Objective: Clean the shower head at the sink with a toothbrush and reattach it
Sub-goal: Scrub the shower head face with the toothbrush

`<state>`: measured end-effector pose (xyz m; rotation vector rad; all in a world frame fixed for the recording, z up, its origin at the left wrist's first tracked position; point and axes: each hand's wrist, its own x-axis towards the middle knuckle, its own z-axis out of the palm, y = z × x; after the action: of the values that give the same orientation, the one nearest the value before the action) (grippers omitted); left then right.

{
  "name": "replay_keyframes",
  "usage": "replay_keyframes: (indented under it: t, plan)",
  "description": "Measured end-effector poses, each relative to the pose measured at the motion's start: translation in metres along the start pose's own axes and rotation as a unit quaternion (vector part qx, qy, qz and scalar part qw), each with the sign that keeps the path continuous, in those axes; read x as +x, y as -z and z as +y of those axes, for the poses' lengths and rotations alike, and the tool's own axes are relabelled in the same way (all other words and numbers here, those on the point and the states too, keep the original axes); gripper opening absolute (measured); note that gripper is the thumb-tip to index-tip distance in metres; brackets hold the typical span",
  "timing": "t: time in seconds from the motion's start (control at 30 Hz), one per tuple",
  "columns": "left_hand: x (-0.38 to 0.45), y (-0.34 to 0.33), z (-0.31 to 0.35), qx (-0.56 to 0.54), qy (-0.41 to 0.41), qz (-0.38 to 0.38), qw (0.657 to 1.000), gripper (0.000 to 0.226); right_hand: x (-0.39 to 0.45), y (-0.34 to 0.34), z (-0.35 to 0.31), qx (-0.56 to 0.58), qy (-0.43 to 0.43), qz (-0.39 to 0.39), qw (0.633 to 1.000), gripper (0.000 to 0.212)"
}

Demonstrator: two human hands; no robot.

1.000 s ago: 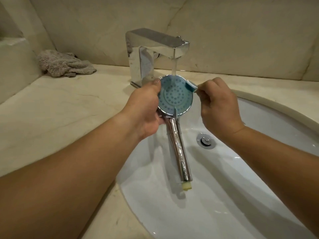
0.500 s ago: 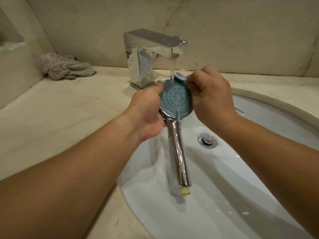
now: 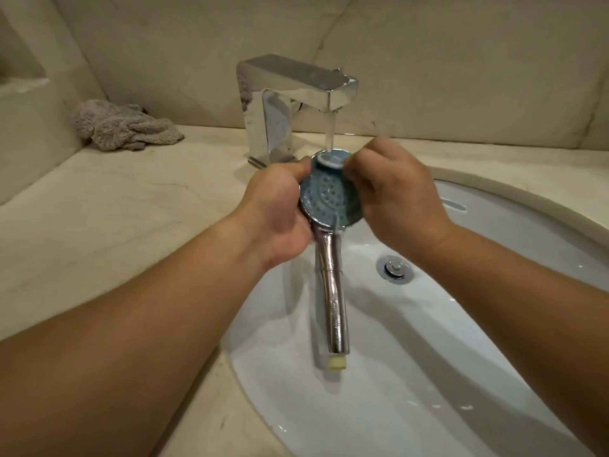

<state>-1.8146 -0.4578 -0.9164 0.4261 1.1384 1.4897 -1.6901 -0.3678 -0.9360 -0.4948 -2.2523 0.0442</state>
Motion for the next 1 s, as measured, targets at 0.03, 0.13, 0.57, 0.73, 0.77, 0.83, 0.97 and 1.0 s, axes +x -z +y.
replay_keyframes:
  t: [0.03, 0.13, 0.57, 0.73, 0.77, 0.83, 0.97, 1.0]
  plan:
    - [-0.001, -0.001, 0.0, -0.001, 0.001, -0.001, 1.0, 0.041, 0.0, 0.002, 0.0, 0.003, 0.003, 0.002, 1.0, 0.025]
    - [0.001, 0.001, -0.001, 0.003, -0.003, 0.011, 1.0, 0.045, -0.015, -0.006, -0.009, 0.0, 0.084, -0.084, 0.993, 0.013]
    - [0.004, 0.003, -0.003, 0.017, -0.029, 0.023, 0.999, 0.039, 0.0, 0.006, 0.009, -0.037, 0.004, 0.01, 0.999, 0.017]
    - [0.004, 0.004, -0.002, 0.017, -0.021, 0.03, 0.999, 0.042, -0.024, -0.002, 0.005, -0.046, 0.077, -0.06, 0.994, 0.011]
    - [0.004, 0.004, -0.003, 0.018, -0.024, 0.031, 0.999, 0.041, -0.019, 0.0, 0.011, -0.041, 0.045, -0.035, 0.998, 0.01]
    - [0.004, 0.005, -0.004, 0.021, -0.029, 0.031, 0.999, 0.04, -0.011, 0.007, 0.018, -0.033, -0.001, 0.015, 0.999, 0.012]
    - [0.004, 0.004, -0.003, 0.019, -0.03, 0.034, 0.999, 0.041, -0.031, -0.005, 0.006, -0.044, 0.077, -0.055, 0.995, 0.009]
    - [0.004, 0.003, -0.003, 0.02, -0.033, 0.033, 0.999, 0.041, -0.029, -0.004, 0.009, -0.043, 0.067, -0.048, 0.996, 0.009]
